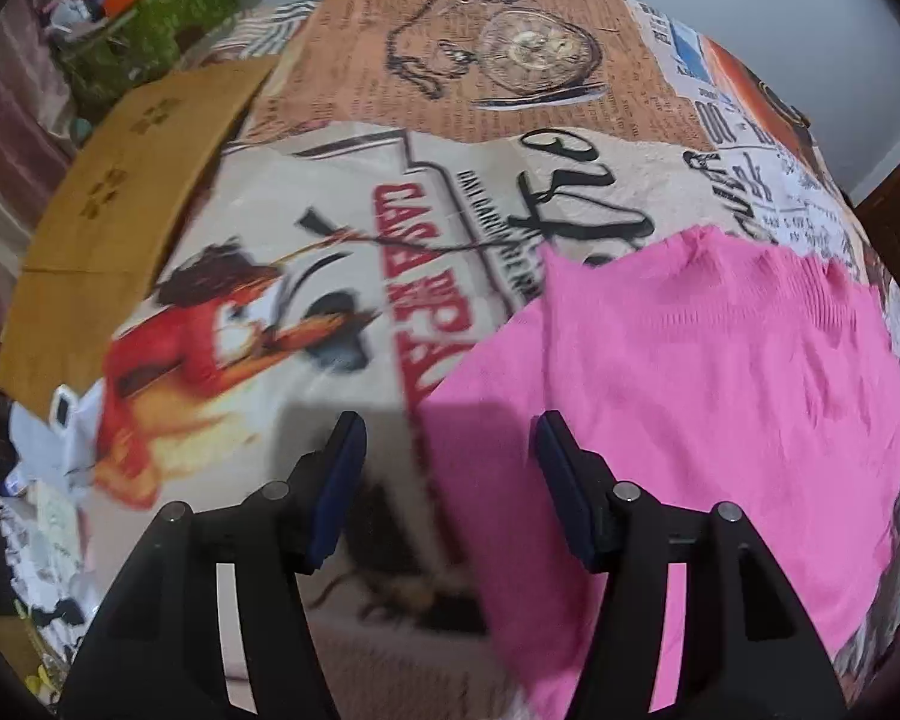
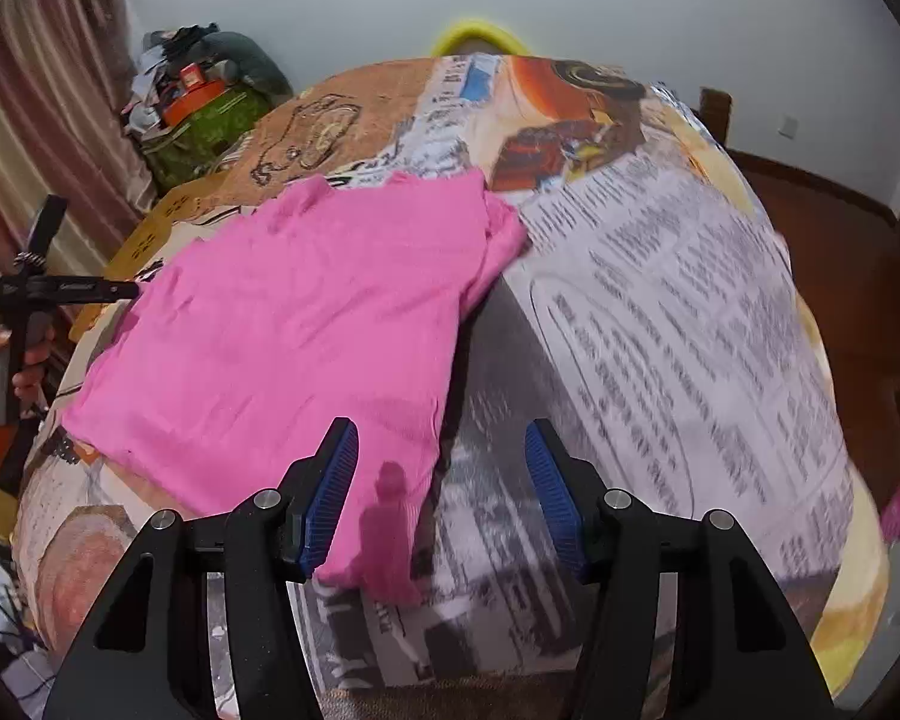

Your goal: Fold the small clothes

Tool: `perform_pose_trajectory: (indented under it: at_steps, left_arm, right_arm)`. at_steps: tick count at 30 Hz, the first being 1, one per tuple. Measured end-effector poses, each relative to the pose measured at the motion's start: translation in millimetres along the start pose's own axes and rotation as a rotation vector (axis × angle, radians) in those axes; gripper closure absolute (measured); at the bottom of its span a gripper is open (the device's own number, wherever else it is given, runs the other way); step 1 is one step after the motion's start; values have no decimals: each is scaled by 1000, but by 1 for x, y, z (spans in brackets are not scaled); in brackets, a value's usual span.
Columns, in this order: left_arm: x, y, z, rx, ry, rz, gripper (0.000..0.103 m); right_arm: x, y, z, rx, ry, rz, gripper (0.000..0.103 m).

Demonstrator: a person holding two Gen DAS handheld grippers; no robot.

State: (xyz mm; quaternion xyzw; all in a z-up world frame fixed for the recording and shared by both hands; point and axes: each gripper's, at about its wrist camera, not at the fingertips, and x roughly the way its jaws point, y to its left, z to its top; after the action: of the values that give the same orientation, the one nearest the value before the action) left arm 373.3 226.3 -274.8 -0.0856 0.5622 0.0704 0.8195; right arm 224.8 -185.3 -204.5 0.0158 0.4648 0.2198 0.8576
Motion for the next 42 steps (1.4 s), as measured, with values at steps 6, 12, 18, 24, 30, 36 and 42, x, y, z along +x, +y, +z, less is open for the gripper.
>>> perform_pose_trajectory:
  at_steps: [6,12,18,24,30,36,42]
  left_arm:
    - [29,-17,25,27,18,-25,45]
    - [37,-12,27,-52,12,-130,89]
    - [29,-9,14,-42,-1,-52,99]
    - [9,15,-14,-56,-10,20,99]
    - [-13,41,-53,-100,9,36,99]
    - [-28,44,-108,-86,42,41,99]
    - [-51,29,-151,-62,39,-22,99]
  right_arm:
    - [4,-1,-17,51,46,-3,49]
    - [0,-4,-21,102,54,21,49]
    - [0,2,-23,92,68,63,49]
    - [-1,3,-25,91,68,75,49]
    - [-8,8,-25,78,56,85,49]
    - [-11,13,-27,61,59,98,49]
    - [-11,23,-19,23,56,104,49]
